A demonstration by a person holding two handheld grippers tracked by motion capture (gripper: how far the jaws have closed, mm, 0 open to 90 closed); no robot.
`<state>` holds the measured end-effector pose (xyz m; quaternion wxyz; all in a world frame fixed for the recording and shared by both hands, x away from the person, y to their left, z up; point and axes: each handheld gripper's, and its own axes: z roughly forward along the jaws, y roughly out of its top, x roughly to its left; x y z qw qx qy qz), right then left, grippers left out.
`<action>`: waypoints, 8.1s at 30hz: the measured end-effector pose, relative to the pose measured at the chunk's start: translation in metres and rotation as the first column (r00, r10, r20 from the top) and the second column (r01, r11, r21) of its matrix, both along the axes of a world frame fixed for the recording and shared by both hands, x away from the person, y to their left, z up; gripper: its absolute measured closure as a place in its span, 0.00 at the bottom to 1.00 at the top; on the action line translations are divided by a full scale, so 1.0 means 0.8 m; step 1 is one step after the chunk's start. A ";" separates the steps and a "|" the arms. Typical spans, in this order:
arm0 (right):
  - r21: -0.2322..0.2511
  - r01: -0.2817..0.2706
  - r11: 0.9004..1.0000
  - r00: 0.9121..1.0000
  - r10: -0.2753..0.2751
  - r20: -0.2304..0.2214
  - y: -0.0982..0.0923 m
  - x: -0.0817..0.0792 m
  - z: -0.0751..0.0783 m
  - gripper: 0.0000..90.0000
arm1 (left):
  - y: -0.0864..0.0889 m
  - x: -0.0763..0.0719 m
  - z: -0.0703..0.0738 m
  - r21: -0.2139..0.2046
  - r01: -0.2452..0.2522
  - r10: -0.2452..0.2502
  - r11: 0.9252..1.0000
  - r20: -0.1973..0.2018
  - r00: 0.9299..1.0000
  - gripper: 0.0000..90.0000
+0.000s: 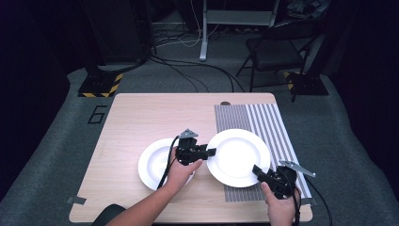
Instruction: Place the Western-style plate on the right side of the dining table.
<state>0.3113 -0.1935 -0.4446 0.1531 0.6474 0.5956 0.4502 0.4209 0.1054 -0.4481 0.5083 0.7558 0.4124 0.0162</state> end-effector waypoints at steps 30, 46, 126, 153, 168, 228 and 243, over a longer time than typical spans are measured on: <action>-0.037 0.075 0.996 0.997 -0.075 -0.007 -0.032 0.008 0.001 0.61 | -0.047 0.016 0.003 0.010 0.002 -0.002 1.000 0.005 1.000 0.66; -0.059 0.100 0.993 0.995 -0.100 0.013 -0.042 0.025 0.013 0.61 | -0.063 0.036 0.016 0.025 -0.004 0.003 1.000 0.021 1.000 0.67; -0.106 0.201 0.974 0.976 -0.208 -0.057 -0.066 0.075 -0.068 0.62 | -0.111 0.074 -0.065 0.082 -0.052 0.055 0.995 -0.029 0.998 0.67; -0.097 0.227 0.969 0.969 -0.235 -0.082 -0.074 0.096 -0.083 0.62 | -0.121 0.091 -0.084 0.084 -0.061 0.064 0.995 -0.036 0.997 0.66; -0.114 0.214 0.970 0.970 -0.225 -0.096 -0.078 0.100 -0.088 0.60 | -0.126 0.095 -0.082 0.088 -0.049 0.053 0.995 -0.047 0.997 0.65; -0.172 -0.108 0.979 0.993 0.115 0.034 -0.010 0.053 -0.013 0.50 | 0.045 0.045 0.019 0.136 -0.087 0.069 0.987 0.128 0.989 0.56; -0.155 -0.250 0.956 0.964 0.261 0.053 0.042 0.063 0.005 0.47 | 0.141 0.009 0.029 0.112 -0.235 0.219 0.966 0.134 0.966 0.55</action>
